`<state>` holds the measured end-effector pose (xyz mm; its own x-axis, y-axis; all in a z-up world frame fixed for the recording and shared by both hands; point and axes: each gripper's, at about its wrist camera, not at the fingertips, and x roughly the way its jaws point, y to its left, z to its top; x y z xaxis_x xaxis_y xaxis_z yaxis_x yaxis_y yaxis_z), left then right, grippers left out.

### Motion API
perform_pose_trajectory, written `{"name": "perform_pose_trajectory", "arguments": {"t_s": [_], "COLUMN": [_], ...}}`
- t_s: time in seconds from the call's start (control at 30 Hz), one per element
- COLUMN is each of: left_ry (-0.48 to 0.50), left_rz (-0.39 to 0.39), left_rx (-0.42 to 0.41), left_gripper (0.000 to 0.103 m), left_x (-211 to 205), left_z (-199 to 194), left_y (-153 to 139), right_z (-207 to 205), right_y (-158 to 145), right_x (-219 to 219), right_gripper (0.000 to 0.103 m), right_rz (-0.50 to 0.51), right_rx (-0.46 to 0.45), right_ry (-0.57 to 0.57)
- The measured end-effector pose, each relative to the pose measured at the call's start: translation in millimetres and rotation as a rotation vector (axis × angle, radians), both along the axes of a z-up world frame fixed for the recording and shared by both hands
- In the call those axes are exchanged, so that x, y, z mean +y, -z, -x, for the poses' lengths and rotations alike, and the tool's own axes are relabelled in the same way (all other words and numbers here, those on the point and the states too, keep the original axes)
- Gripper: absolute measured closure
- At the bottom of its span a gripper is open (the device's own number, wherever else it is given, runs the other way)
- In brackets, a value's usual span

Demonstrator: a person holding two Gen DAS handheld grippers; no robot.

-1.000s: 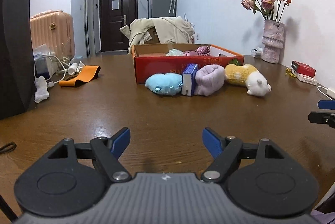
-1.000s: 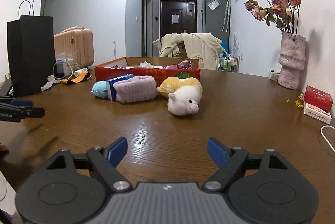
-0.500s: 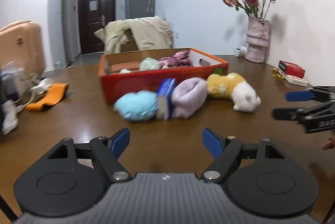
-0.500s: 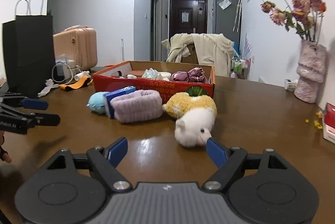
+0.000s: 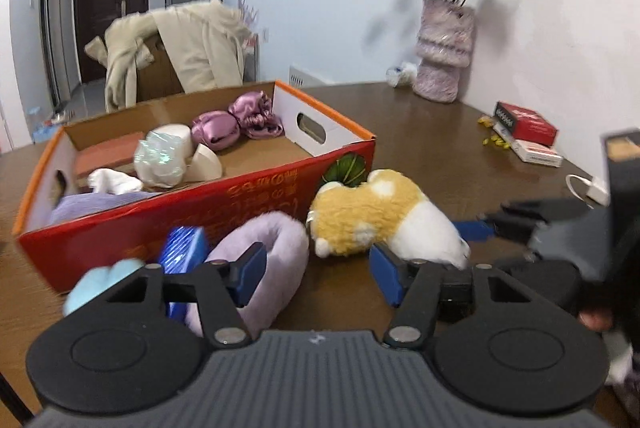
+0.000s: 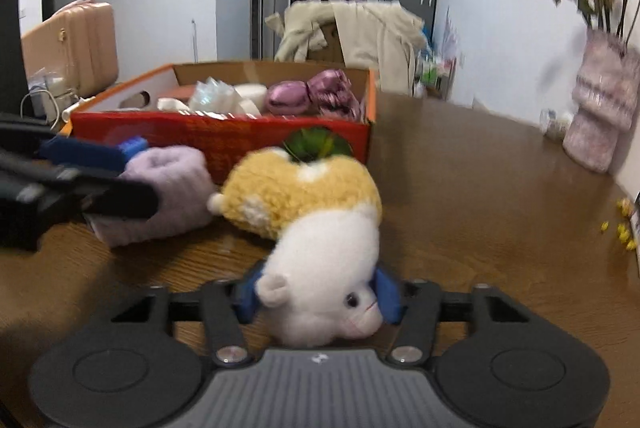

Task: Organize soft objects
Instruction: 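Grasp the plush sheep with the right tool, then carry the plush sheep into the box and open the right tool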

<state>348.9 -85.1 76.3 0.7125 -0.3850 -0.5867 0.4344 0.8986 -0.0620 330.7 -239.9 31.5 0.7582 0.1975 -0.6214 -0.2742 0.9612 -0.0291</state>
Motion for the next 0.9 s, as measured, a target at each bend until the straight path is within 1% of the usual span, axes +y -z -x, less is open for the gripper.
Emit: {"name": "perform_pose_trajectory", "arguments": {"t_s": [0.1, 0.2, 0.27, 0.3, 0.33, 0.4, 0.5, 0.63, 0.73, 0.8, 0.9], "left_ry": [-0.004, 0.013, 0.026, 0.049, 0.064, 0.106, 0.127, 0.136, 0.129, 0.129, 0.132], "left_rz": [-0.005, 0.012, 0.042, 0.047, 0.057, 0.096, 0.100, 0.136, 0.161, 0.164, 0.192], "left_rx": [0.034, 0.036, 0.028, 0.025, 0.022, 0.034, 0.025, 0.070, 0.079, 0.079, 0.101], "left_gripper": [0.044, 0.044, 0.044, 0.046, 0.054, 0.063, 0.063, 0.061, 0.061, 0.061, 0.061], "left_x": [-19.8, -40.2, -46.9, -48.8, -49.3, -49.1, -49.1, -42.6, -40.7, -40.1, -36.8], "left_z": [-26.7, -45.8, -53.5, -55.9, -57.3, -58.4, -59.8, -67.3, -69.6, -69.3, -71.2], "left_y": [4.3, 8.6, 15.5, 19.0, 20.8, 21.8, 24.6, 25.8, 28.5, 28.2, 27.9], "right_z": [3.8, 7.9, 9.4, 9.9, 10.3, 8.1, 7.1, 4.7, 2.5, 1.1, 2.3], "right_y": [0.8, 4.3, 4.5, 5.5, 6.7, 7.4, 7.5, 7.7, 8.2, 8.1, 7.4], "right_x": [-17.3, -28.2, -28.2, -28.1, -28.8, -32.5, -35.3, -37.1, -38.7, -39.8, -37.3], "right_gripper": [0.050, 0.050, 0.051, 0.051, 0.051, 0.051, 0.051, 0.050, 0.050, 0.050, 0.052], "right_rz": [-0.047, -0.090, -0.080, -0.076, -0.078, -0.099, -0.114, -0.136, -0.151, -0.162, -0.147], "right_rx": [0.010, 0.013, 0.005, 0.001, -0.002, 0.006, 0.010, 0.018, 0.020, 0.021, 0.014], "right_ry": [0.006, 0.016, 0.010, 0.008, 0.006, 0.010, 0.014, 0.015, 0.017, 0.021, 0.026]}}
